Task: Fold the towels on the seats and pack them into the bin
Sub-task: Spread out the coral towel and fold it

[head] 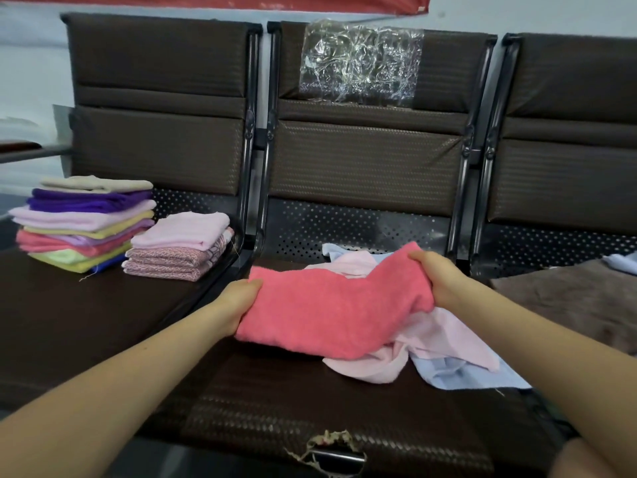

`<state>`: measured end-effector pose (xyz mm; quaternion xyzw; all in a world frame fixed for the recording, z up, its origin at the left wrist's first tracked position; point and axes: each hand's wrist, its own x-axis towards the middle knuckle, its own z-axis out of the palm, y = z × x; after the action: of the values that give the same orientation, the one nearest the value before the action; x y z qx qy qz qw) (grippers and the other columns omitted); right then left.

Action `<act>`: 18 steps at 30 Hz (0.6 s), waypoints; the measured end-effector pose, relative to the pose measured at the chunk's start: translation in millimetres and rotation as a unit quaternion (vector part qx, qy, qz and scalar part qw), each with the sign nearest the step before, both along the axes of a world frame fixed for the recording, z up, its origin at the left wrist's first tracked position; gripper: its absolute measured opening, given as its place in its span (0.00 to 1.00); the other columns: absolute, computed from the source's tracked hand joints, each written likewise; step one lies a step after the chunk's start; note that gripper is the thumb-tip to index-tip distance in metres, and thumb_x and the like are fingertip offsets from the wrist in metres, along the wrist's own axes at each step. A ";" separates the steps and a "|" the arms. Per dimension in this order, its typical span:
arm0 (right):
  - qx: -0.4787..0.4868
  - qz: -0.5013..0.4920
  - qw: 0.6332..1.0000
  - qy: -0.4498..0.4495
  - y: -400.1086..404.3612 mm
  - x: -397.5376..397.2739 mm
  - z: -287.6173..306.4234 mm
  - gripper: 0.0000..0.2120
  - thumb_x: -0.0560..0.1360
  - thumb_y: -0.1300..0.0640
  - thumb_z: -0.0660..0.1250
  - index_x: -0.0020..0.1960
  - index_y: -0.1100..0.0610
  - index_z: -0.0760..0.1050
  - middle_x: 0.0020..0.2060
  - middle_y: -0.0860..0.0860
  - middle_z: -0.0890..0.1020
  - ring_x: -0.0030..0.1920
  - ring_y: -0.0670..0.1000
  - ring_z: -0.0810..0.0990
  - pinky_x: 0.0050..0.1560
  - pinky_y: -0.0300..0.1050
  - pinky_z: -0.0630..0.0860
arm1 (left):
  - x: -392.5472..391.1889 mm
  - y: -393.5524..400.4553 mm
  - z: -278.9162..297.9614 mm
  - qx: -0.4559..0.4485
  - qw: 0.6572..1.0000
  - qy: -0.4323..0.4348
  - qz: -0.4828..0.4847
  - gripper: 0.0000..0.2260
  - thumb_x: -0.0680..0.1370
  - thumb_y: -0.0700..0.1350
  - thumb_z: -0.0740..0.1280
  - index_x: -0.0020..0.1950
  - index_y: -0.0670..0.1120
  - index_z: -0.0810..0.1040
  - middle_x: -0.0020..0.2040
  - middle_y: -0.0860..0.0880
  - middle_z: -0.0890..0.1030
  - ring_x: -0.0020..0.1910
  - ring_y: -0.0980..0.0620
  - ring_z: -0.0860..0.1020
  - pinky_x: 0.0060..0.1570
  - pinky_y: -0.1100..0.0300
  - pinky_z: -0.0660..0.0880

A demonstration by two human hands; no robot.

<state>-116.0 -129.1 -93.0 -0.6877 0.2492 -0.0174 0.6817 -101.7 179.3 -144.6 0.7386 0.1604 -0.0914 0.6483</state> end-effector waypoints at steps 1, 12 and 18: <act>-0.016 -0.006 1.000 -0.004 7.7 3.4 1.6 0.16 0.74 0.52 0.67 0.57 0.62 0.76 0.49 0.59 0.82 0.47 0.57 0.81 0.45 0.48 0.79 | -1.1 0.4 -1.5 0.008 1.000 0.011 0.000 0.14 0.83 0.44 0.57 0.62 0.37 0.74 0.53 0.41 0.78 0.50 0.46 0.76 0.51 0.57 0.71; 0.055 0.263 0.963 0.003 143.8 -3.1 12.8 0.10 0.81 0.50 0.60 0.51 0.57 0.73 0.38 0.55 0.78 0.35 0.50 0.77 0.36 0.40 0.75 | -4.2 28.5 8.2 0.027 0.998 0.024 0.052 0.15 0.84 0.47 0.53 0.55 0.40 0.75 0.43 0.44 0.75 0.38 0.49 0.73 0.39 0.58 0.72; -0.015 0.233 0.972 -0.020 129.5 -3.5 -2.1 0.05 0.80 0.60 0.61 0.51 0.60 0.75 0.34 0.54 0.77 0.26 0.46 0.76 0.25 0.34 0.72 | -3.3 14.7 7.4 0.049 0.999 0.015 -0.015 0.11 0.81 0.42 0.59 0.40 0.41 0.75 0.36 0.44 0.74 0.29 0.51 0.71 0.27 0.62 0.70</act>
<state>-119.5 0.4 -95.1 -0.7368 0.0680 0.1249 0.6610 -105.0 194.0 -137.2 0.7705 0.1634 -0.1039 0.6073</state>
